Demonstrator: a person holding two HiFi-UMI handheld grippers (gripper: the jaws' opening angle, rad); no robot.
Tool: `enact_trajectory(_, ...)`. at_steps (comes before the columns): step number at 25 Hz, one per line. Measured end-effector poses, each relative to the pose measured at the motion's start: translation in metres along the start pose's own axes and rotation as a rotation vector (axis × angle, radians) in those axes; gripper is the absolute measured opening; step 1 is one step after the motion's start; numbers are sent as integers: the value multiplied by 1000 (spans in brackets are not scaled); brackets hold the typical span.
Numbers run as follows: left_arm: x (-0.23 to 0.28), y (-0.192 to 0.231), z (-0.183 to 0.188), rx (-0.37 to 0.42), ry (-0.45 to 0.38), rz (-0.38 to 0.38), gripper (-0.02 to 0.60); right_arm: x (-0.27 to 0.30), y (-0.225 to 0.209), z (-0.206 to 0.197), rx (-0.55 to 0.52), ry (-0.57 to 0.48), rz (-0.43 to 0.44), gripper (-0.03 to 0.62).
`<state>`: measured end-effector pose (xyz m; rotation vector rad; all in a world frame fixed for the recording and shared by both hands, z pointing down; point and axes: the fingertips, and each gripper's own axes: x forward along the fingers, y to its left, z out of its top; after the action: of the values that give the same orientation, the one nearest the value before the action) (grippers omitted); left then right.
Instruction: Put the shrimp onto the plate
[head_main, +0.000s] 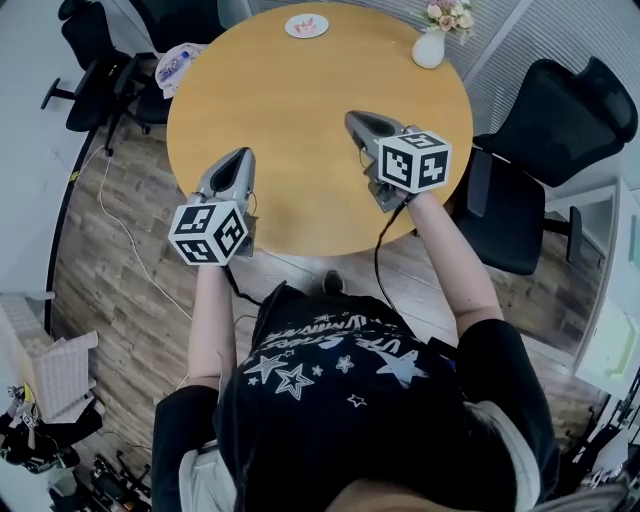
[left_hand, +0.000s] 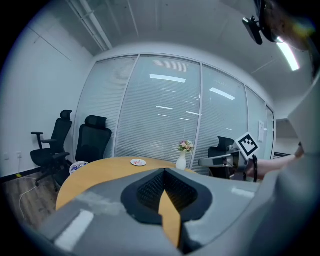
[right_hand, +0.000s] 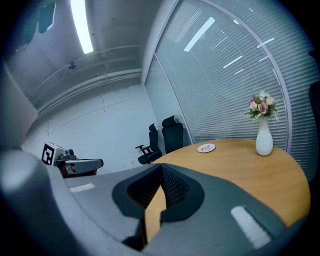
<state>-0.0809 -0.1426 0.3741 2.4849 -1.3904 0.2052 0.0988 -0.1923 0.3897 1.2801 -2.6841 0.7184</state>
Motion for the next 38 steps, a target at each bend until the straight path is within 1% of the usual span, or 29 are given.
enact_trajectory(4,-3,2,-12,-17,24,4,2,-1,-4,-15,75,-14,8,0)
enact_trajectory(7,-7,0,-22,-35,37,3,2,-3,-4,-30,96,-10,4,0)
enact_trajectory(13,-27,-5,-42,-64,48,0,2,-10,11,-52,80,9,-15,0)
enact_trajectory(18,-51,-10,-62,-87,60,6,2,-22,33,-63,25,12,-35,-2)
enact_trajectory(24,-88,-21,-80,-109,61,8,2,-47,60,-86,25,19,-59,-2)
enact_trajectory(34,-158,-60,-107,-113,52,-5,2,-106,108,-114,17,2,-90,-2)
enact_trajectory(38,-187,-78,-119,-117,54,-9,2,-129,131,-127,1,7,-88,-2)
